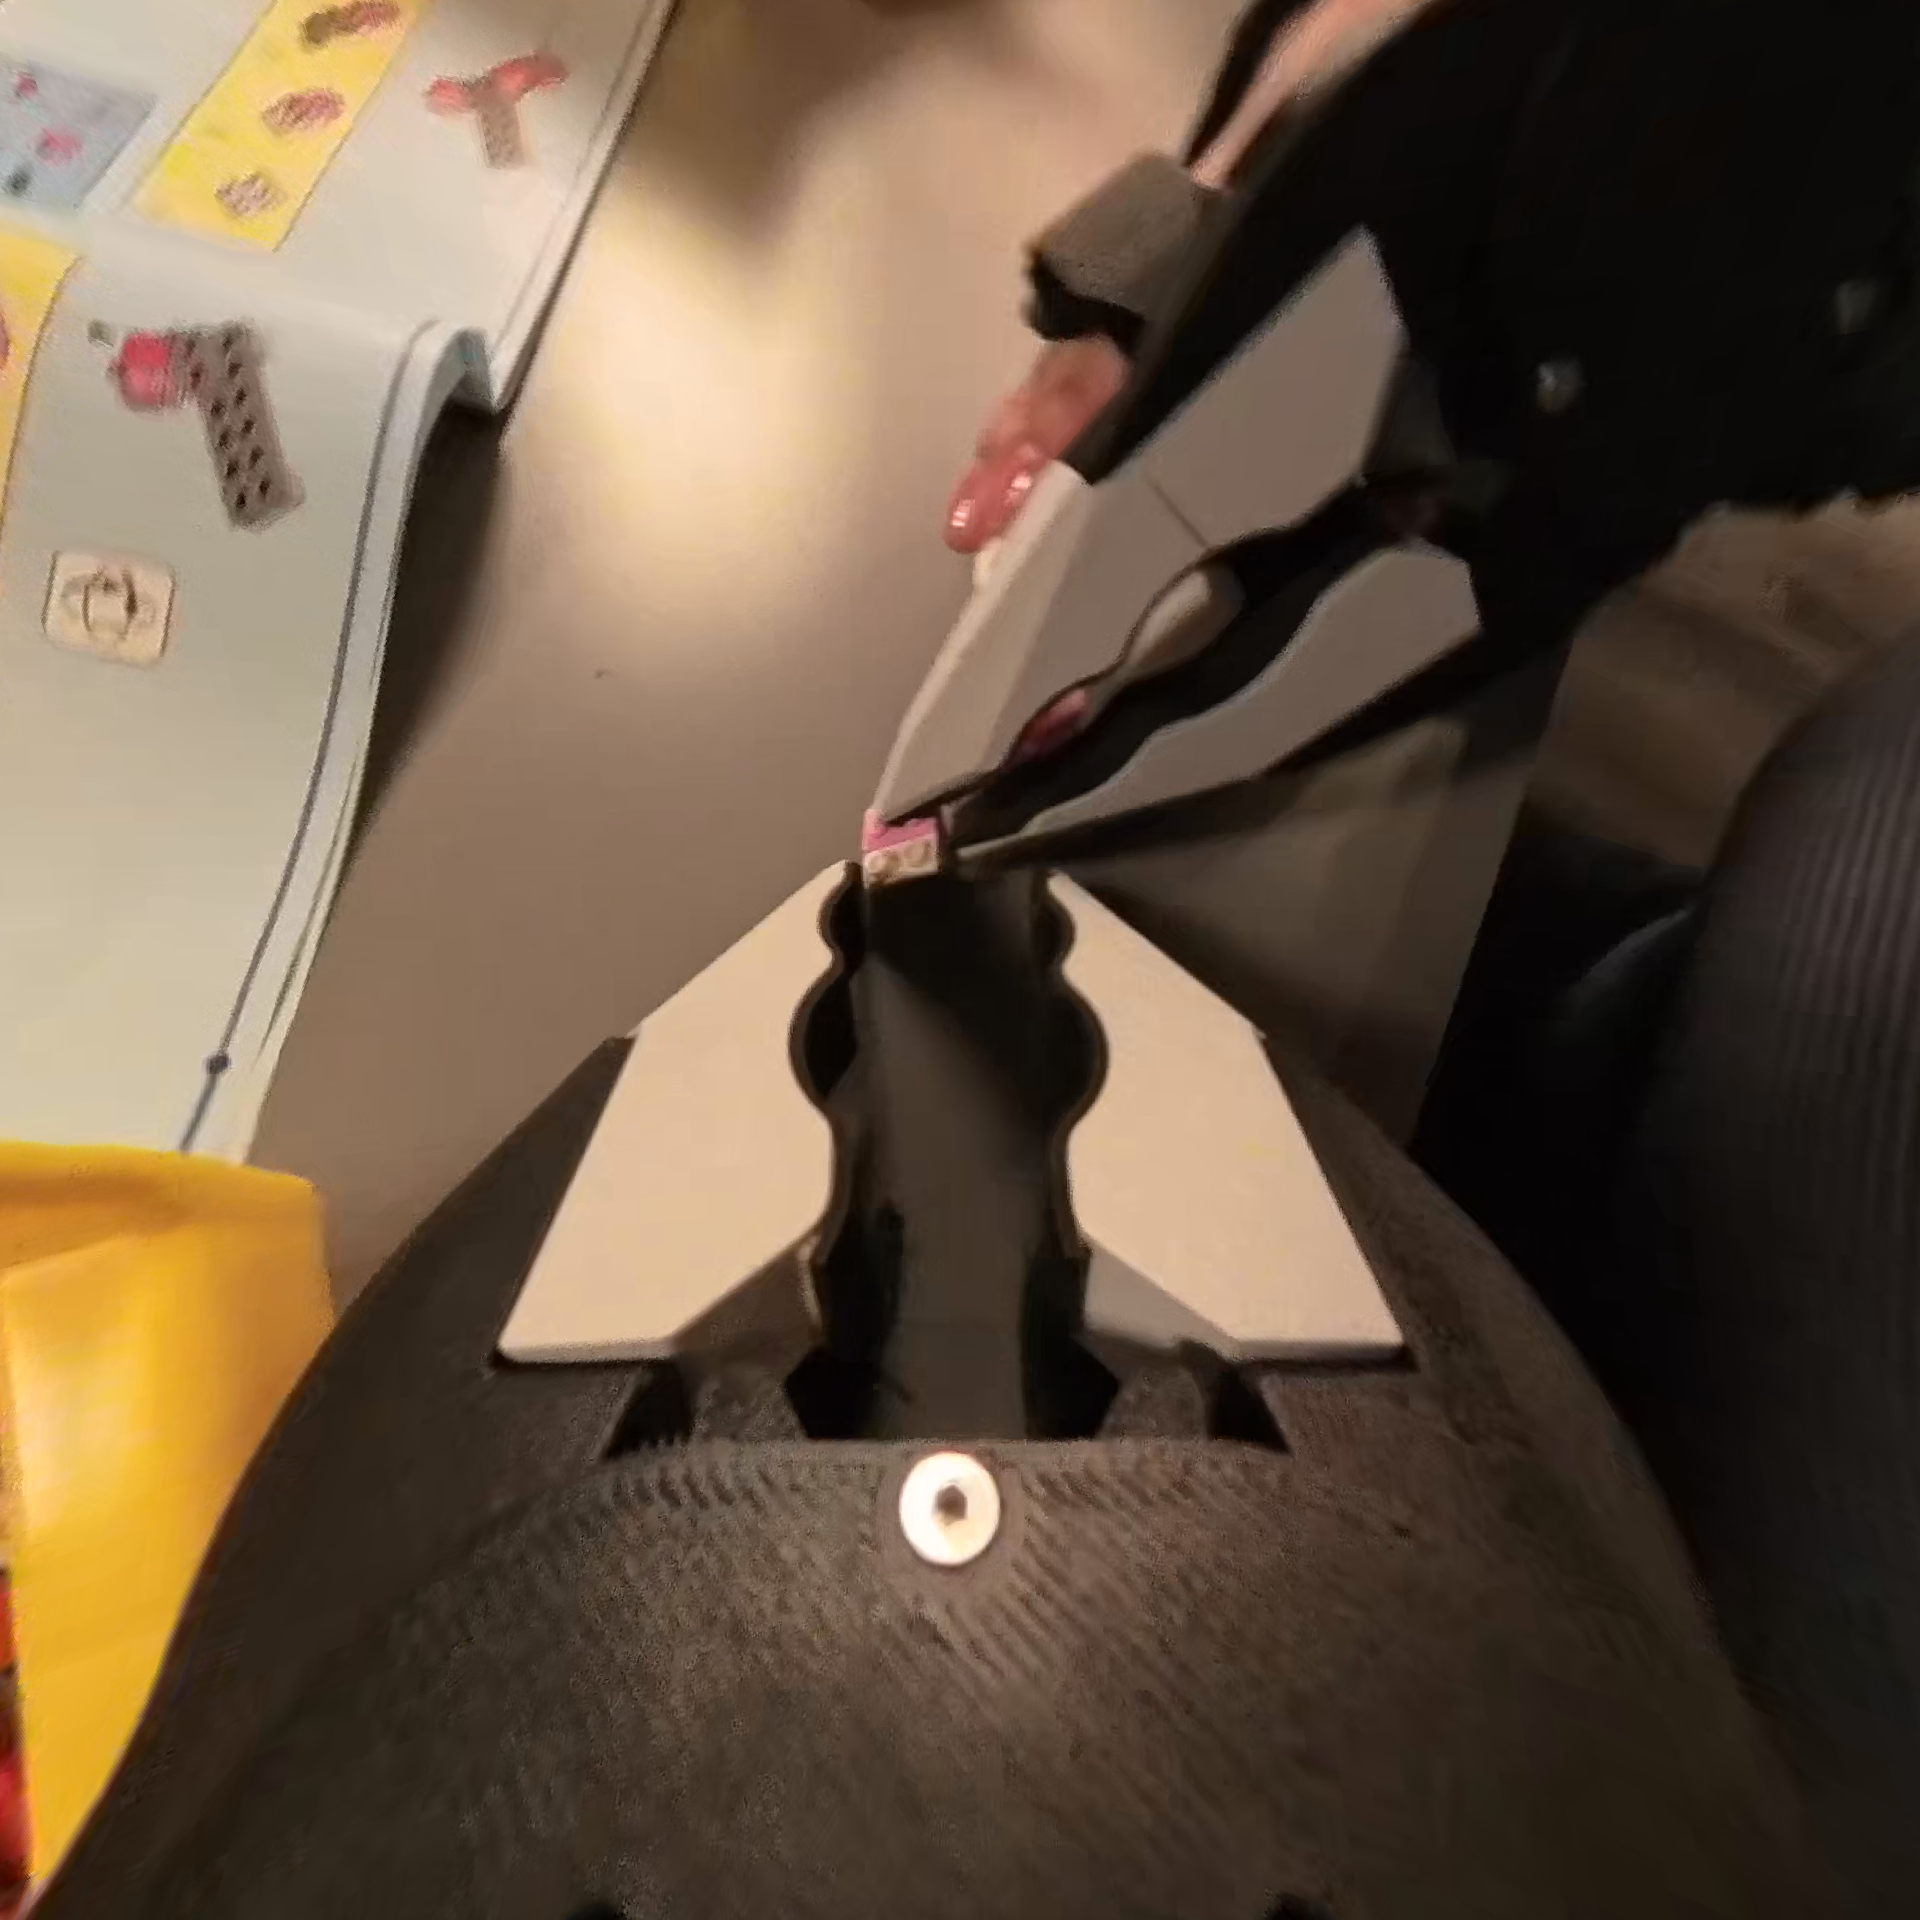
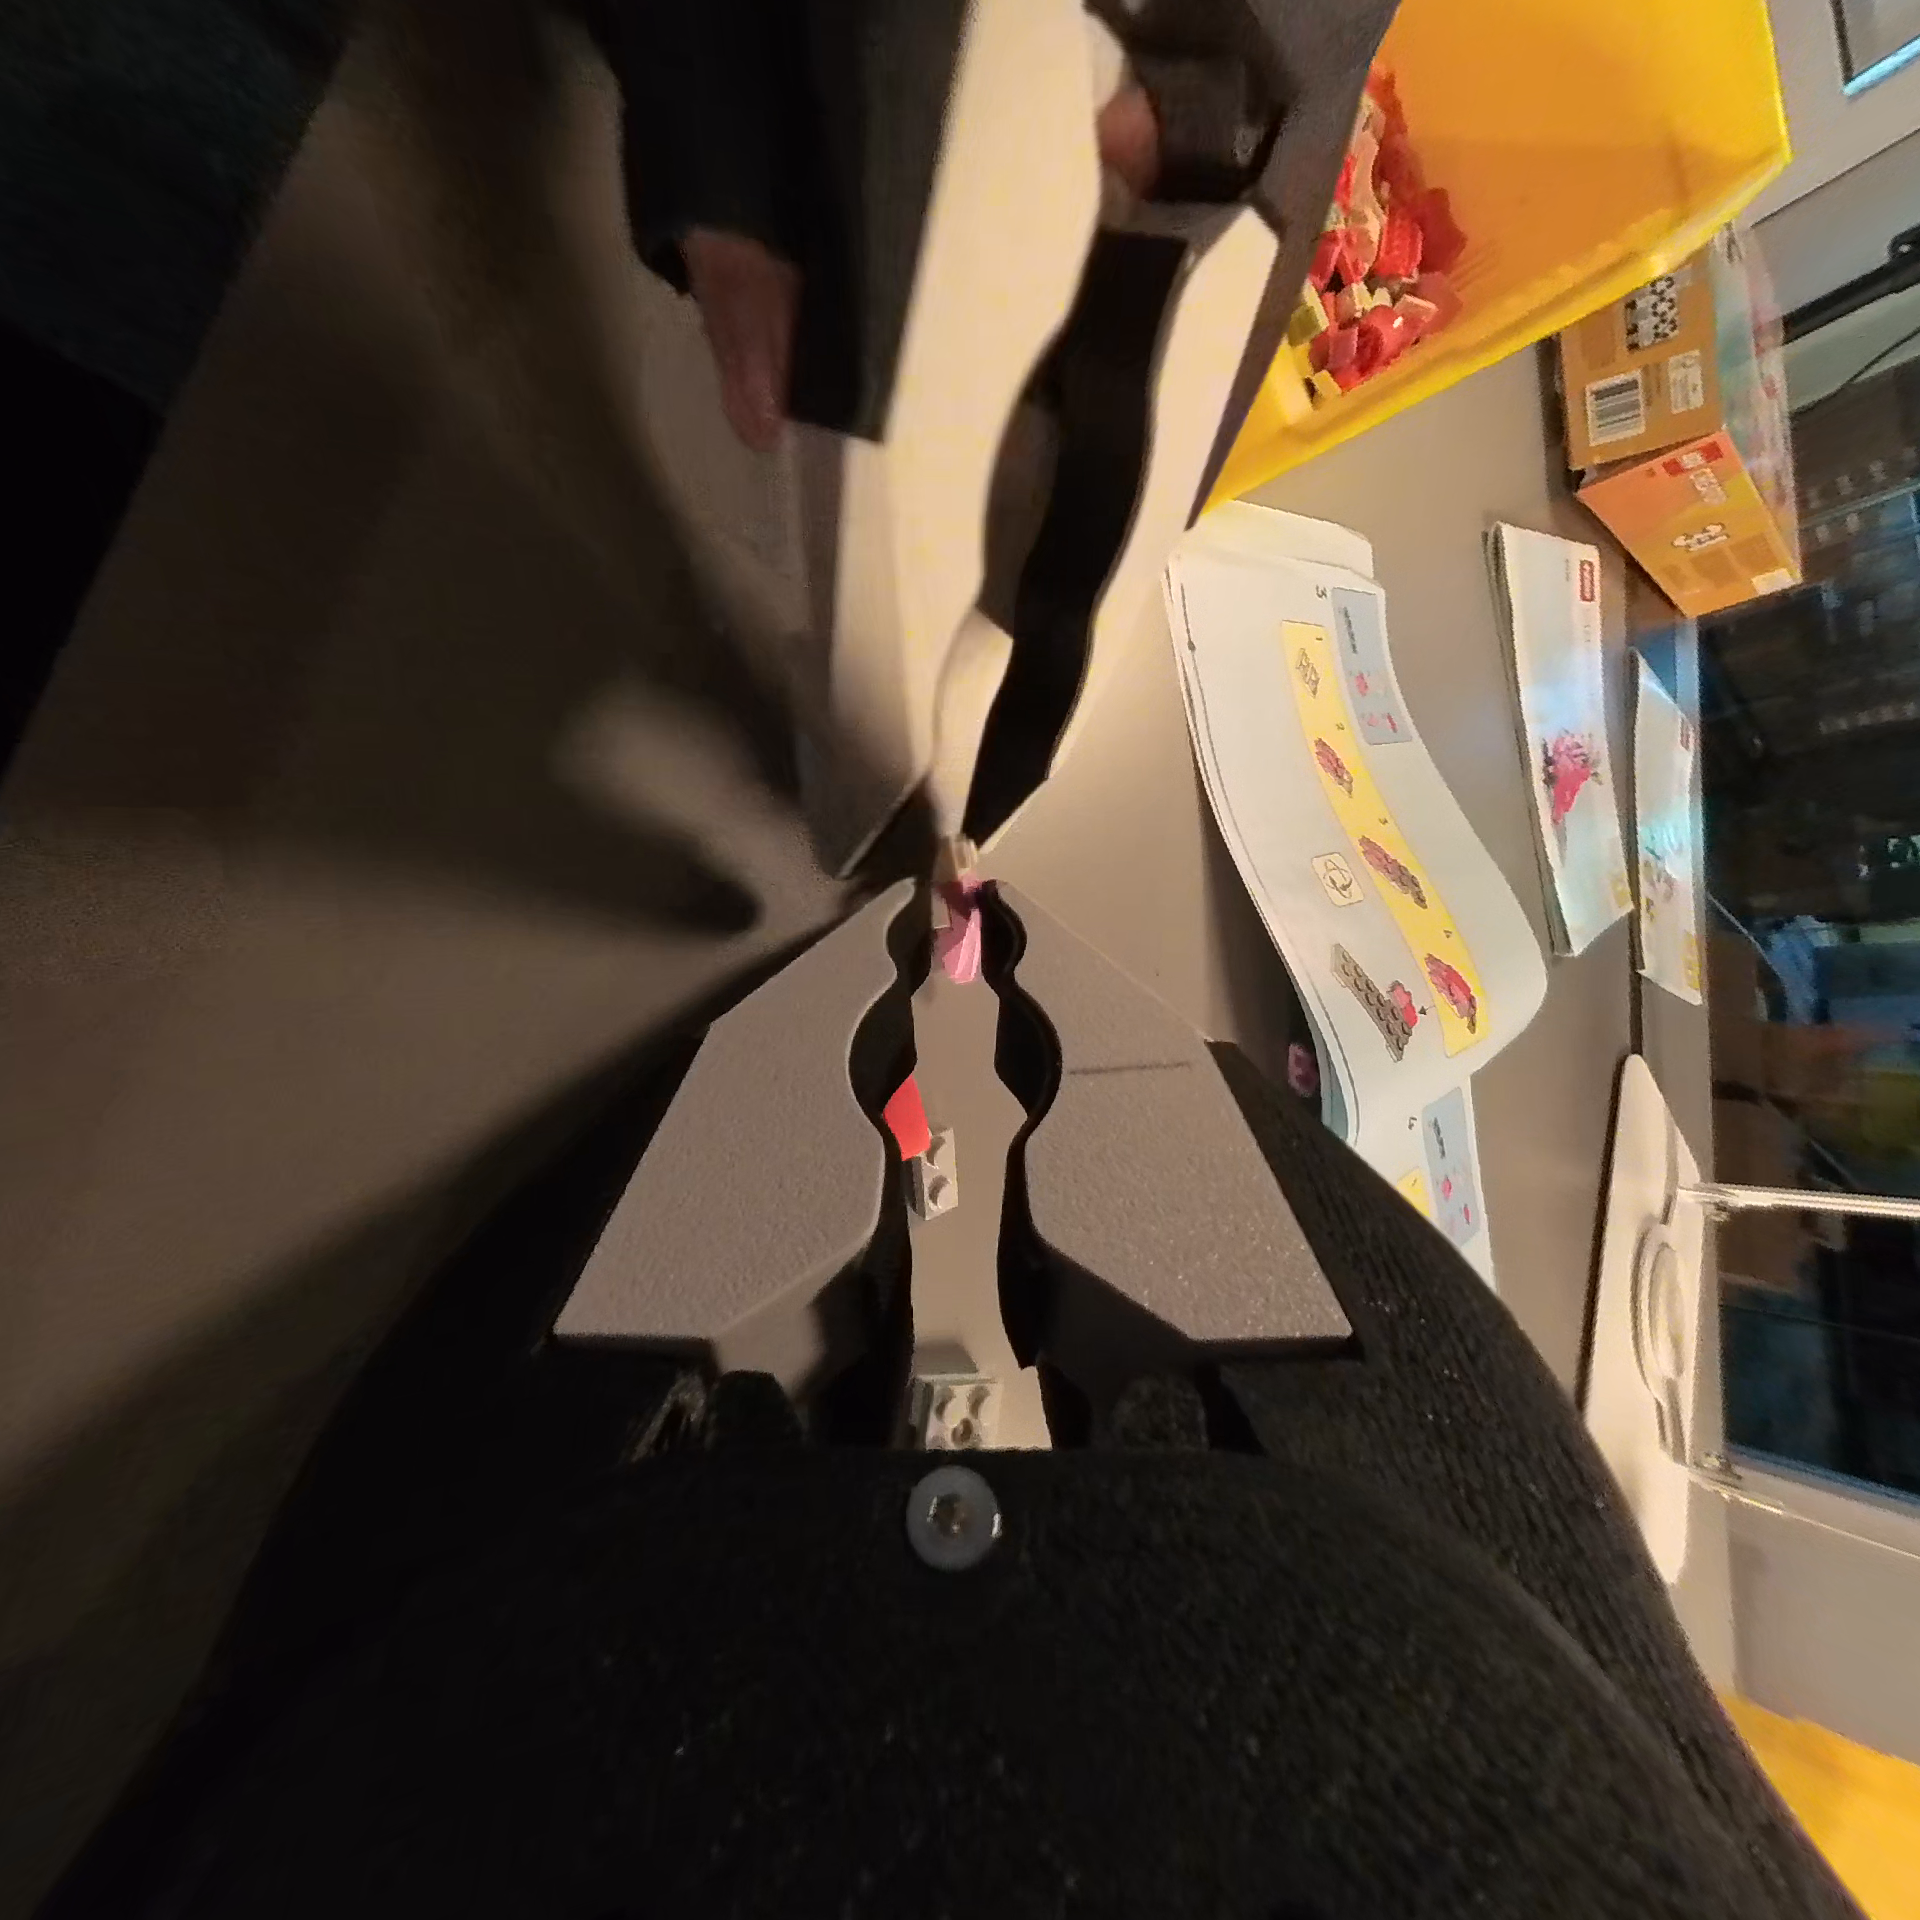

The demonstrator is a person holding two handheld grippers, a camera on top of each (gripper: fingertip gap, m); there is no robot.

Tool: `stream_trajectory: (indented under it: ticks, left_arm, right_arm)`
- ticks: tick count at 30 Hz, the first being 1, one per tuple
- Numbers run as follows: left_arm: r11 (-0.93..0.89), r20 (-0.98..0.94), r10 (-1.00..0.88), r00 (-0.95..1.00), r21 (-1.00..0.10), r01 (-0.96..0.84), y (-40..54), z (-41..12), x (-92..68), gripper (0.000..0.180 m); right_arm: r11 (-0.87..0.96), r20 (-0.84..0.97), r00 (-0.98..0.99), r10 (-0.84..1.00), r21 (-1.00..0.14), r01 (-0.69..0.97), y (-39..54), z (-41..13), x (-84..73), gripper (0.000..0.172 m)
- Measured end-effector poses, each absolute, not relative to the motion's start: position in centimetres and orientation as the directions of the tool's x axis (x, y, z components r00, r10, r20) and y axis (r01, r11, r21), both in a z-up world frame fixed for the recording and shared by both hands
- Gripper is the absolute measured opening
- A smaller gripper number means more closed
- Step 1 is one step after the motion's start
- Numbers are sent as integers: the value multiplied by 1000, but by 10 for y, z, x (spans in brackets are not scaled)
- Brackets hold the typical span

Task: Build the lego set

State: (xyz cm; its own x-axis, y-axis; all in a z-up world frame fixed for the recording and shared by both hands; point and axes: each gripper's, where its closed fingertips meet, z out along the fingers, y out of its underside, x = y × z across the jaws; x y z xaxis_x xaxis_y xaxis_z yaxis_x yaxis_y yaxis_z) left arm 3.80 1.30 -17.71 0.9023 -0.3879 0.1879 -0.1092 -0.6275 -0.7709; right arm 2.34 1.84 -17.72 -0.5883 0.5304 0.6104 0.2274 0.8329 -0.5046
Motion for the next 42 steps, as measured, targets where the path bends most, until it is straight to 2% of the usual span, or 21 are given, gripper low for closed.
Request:
stream_trajectory:
  ticks: [4, 8, 10, 13, 18, 19, 23, 27, 30, 33, 35, 42]
  left_arm:
    - [-497, -171, -482, 859, -755, -429, 12, -181, 34, 36]
    - [-346, -424, -483, 766, -712, -611, 17, -173, 33, 18]
    - [-315, -483, -460, 745, -695, -646, 19, -169, 31, 11]
    - [-344, -365, -460, 809, -767, -542, 20, -166, 36, 21]
    - [-348, -114, -397, 911, -899, -265, 23, -141, 33, 16]
    - [-366, -52, -374, 926, -909, -199, 24, -138, 30, 24]
    - [-394, 125, -366, 922, -919, -32, 24, -133, 31, 28]
    - [-365, 143, -366, 919, -931, 0, 26, -128, 31, 18]
    - [-351, 99, -313, 945, -936, -18, 29, -128, 23, 1]
    - [-322, 91, -276, 957, -947, -3, 31, -123, 19, 12]
    - [-316, 100, -277, 956, -949, 7, 30, -121, 18, 30]
    - [-309, 97, -310, 946, -951, -4, 30, -121, 26, 27]
  right_arm:
    - [843, 624, -587, 516, -491, 219, 20, -177, 23, 6]
    - [844, 636, -577, 512, -497, 200, 21, -171, 23, 6]
    - [849, 646, -576, 502, -495, 185, 21, -169, 23, 5]
    - [867, 688, -551, 472, -475, 150, 23, -163, 21, 5]
    - [911, 810, -451, 375, -411, 18, 22, -142, 19, 5]
    - [922, 841, -417, 345, -387, -18, 21, -138, 19, 5]
    - [953, 922, -295, 251, -288, -90, 20, -124, 18, 5]
    - [968, 948, -242, 205, -234, -96, 22, -118, 17, 5]
    - [974, 959, -222, 176, -202, -100, 22, -117, 17, 5]
    - [973, 963, -197, 186, -209, -101, 23, -111, 17, 6]
    - [974, 967, -180, 179, -200, -106, 23, -108, 18, 5]
    - [982, 979, -149, 140, -157, -108, 23, -106, 18, 6]
